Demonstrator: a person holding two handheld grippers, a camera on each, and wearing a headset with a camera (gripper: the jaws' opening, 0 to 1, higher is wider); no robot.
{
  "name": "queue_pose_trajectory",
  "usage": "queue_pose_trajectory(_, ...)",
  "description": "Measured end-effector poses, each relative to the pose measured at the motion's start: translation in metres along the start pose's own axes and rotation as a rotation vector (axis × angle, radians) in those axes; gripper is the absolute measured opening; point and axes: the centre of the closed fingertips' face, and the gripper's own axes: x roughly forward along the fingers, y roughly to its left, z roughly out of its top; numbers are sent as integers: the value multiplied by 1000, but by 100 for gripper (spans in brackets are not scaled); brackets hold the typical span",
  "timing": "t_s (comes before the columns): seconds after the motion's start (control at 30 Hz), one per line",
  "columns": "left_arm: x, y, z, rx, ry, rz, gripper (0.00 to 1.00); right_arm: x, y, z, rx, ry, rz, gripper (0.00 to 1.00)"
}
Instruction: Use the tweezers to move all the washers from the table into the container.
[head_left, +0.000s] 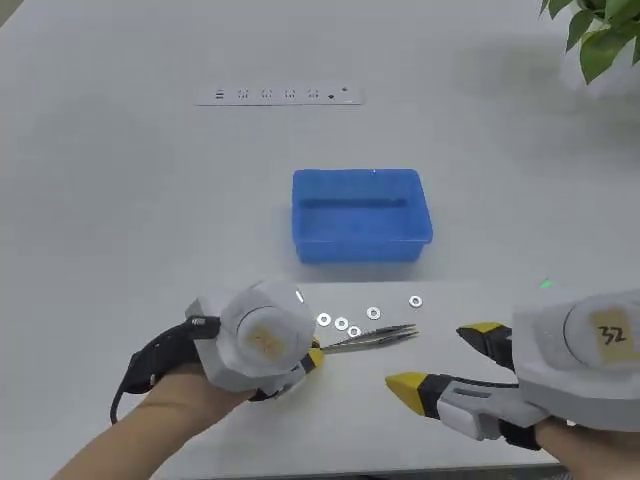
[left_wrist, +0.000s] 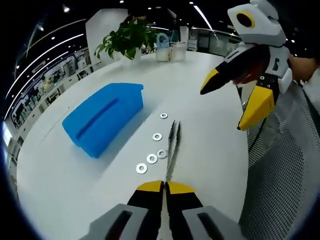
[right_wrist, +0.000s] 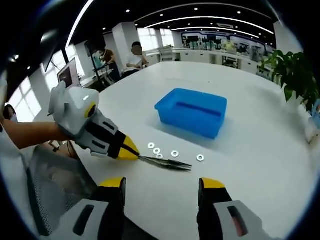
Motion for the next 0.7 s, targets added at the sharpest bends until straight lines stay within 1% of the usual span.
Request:
queue_pose_trajectory(0.03, -1, 0, 2, 7, -4, 0, 0, 0, 1, 0, -4, 0, 2, 56)
queue_pose_trajectory(0.07, -5, -2, 6, 31, -16, -6, 0, 2, 2, 1, -22, 2, 4, 55)
queue_pose_trajectory(0.1, -10, -4, 11, 20, -15, -6, 0, 3, 3, 2, -39, 5, 5, 54)
queue_pose_trajectory(0.17, -16, -6, 20, 33, -35, -12, 0, 6, 4, 1, -50, 13, 11, 52)
queue_pose_trajectory(0.2, -20, -6, 29, 49, -54, -8, 0, 7, 5, 3, -53, 12, 13, 52)
queue_pose_trajectory(0.23, -23, -7, 34, 57, -65, -8, 0, 7, 5, 4, -57, 12, 16, 51)
queue_pose_trajectory(0.33, -34, -11, 52, 60, -94, -22, 0, 7, 6, 9, -80, 1, 17, 48)
queue_pose_trajectory(0.4, -43, -14, 69, 60, -137, -34, 0, 8, 9, 12, -94, 1, 32, 46)
queue_pose_trajectory(0.47, -47, -17, 77, 66, -150, -42, 0, 10, 10, 15, -105, -6, 41, 42)
queue_pose_trajectory(0.5, -50, -19, 82, 72, -160, -46, 0, 11, 13, 17, -122, -9, 50, 40)
queue_pose_trajectory(0.6, -55, -23, 90, 96, -178, -50, 0, 17, 17, 18, -173, -13, 61, 36)
queue_pose_trajectory(0.63, -56, -24, 91, 99, -182, -51, 0, 20, 19, 18, -192, -10, 67, 34)
queue_pose_trajectory(0.67, -57, -26, 93, 104, -182, -60, 0, 23, 21, 18, -226, -14, 66, 30)
queue_pose_trajectory(0.7, -58, -28, 93, 108, -183, -65, 0, 24, 22, 18, -255, -13, 70, 25)
